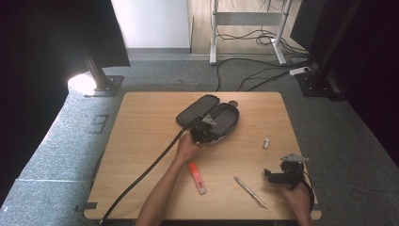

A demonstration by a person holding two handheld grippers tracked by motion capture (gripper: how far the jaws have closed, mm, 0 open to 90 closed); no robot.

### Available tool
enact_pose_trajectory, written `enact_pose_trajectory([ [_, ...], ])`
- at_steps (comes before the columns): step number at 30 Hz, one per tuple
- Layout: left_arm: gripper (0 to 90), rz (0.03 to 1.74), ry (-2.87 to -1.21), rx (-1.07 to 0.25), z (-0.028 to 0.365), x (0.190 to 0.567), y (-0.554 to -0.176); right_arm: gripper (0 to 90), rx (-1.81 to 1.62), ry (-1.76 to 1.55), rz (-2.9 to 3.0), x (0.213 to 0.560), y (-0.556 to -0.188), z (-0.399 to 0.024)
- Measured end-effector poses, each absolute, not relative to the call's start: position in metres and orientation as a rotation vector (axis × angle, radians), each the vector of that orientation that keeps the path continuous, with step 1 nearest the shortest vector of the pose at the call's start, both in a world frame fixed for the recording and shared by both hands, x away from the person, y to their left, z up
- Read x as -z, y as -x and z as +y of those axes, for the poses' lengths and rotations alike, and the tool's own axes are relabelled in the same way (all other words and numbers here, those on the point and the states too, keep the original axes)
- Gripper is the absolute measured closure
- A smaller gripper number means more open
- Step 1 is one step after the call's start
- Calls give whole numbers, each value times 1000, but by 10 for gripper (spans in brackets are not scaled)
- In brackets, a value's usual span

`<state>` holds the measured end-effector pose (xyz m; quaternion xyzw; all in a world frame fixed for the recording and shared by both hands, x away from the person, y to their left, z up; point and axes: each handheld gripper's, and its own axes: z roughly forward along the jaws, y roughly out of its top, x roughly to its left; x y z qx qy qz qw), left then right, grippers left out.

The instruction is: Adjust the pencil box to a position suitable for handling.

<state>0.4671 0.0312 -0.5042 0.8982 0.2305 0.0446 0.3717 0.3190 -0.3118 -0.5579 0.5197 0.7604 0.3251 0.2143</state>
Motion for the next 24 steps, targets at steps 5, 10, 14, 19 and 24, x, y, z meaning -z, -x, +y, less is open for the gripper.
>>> enact_pose_trajectory([
  [5,882,584,-2304,-102,30,505,-459,0,-902,-1442,2110,558,-319,-312],
  [10,881,570,-2312,-99,28,505,-451,0,-902,-1442,2109,558,-319,-312],
  [14,880,566,-2310,-95,25,504,-443,0,-902,-1442,2109,558,-319,-312],
  [19,880,549,-2307,-94,20,504,-433,0,-902,-1442,2109,558,-319,-312],
  [24,880,536,-2297,-89,17,503,-424,0,-901,-1442,2110,558,-319,-312],
])
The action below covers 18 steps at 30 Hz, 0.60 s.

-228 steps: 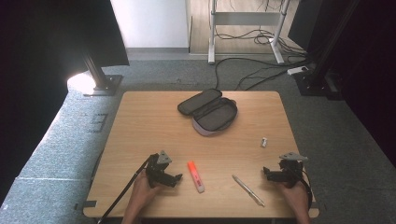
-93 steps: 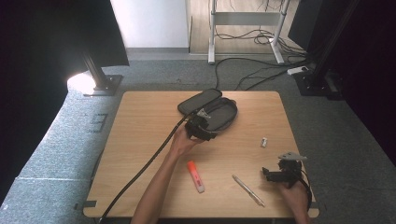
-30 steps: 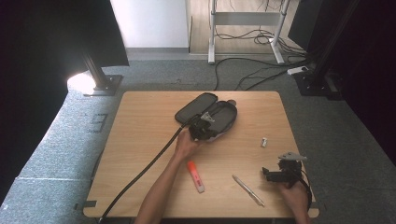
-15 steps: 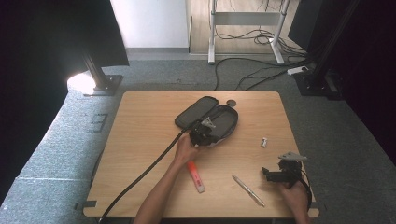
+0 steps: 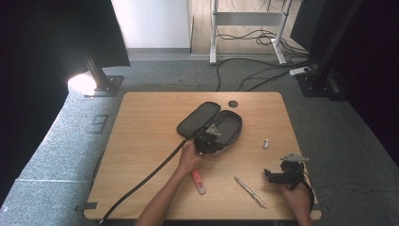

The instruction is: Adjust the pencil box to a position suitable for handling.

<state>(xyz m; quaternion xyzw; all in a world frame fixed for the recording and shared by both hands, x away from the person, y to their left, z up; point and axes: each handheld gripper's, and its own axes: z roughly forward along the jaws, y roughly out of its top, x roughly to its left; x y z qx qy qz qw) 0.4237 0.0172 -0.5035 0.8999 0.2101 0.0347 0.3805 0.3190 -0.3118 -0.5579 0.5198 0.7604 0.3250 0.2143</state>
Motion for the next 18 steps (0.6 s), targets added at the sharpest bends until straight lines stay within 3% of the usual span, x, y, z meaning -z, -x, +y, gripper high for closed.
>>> enact_pose_trajectory([
  [18,879,488,-2307,-79,5,510,-391,0,-902,-1442,2109,558,-319,-312],
])
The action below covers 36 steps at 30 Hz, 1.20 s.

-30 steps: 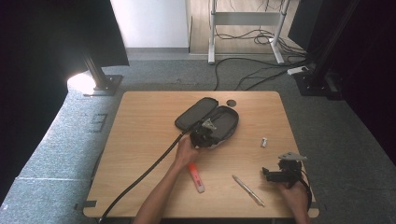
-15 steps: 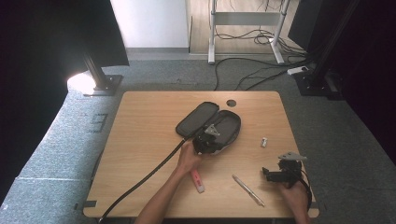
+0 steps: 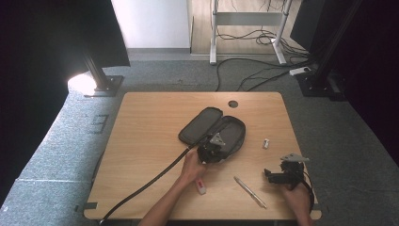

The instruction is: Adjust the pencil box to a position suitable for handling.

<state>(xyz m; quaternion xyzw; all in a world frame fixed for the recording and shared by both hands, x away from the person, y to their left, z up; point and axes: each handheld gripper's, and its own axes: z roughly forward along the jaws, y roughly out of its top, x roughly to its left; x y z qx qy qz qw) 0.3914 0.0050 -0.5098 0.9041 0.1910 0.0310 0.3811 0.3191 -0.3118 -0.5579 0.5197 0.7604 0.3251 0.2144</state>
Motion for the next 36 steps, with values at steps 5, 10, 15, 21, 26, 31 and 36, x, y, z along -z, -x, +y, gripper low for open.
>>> enact_pose_trajectory([
  [5,879,474,-2300,-72,3,510,-382,0,-902,-1442,2109,558,-319,-312],
  [10,878,468,-2282,-52,2,509,-374,0,-901,-1442,2109,558,-319,-312],
  [15,877,456,-2282,-46,-1,510,-365,0,-902,-1443,2109,558,-319,-312],
  [21,875,449,-2280,-38,-2,512,-356,0,-902,-1442,2109,558,-319,-312],
  [26,872,441,-2282,-36,-2,514,-349,0,-902,-1442,2109,558,-319,-312],
  [31,864,434,-2279,-24,-2,516,-347,0,-901,-1442,2109,558,-319,-312],
  [36,806,429,-2269,-12,-2,517,-348,0,-901,-1442,2109,558,-319,-312],
])
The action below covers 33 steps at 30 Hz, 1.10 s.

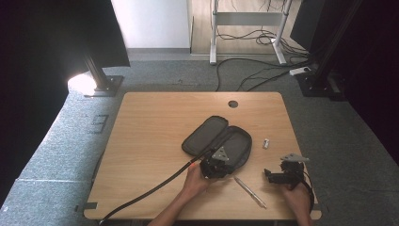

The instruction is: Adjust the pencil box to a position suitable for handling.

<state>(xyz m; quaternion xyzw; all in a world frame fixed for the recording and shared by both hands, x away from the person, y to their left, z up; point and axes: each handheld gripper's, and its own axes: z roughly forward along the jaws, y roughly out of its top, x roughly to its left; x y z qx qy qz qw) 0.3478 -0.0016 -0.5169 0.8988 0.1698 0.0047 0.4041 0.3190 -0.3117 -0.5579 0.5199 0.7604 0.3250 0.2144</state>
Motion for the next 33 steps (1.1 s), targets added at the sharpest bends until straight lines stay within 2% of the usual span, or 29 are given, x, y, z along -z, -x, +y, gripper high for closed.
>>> enact_pose_trajectory([
  [8,631,441,-2269,-41,3,512,-347,0,-902,-1442,2109,558,-319,-312],
  [30,274,530,-2236,-91,40,493,-347,0,-901,-1442,2109,558,-319,-312],
  [31,238,527,-2241,-89,41,492,-347,0,-902,-1442,2109,558,-319,-312],
  [33,233,531,-2247,-86,45,492,-347,0,-901,-1442,2109,558,-319,-312],
])
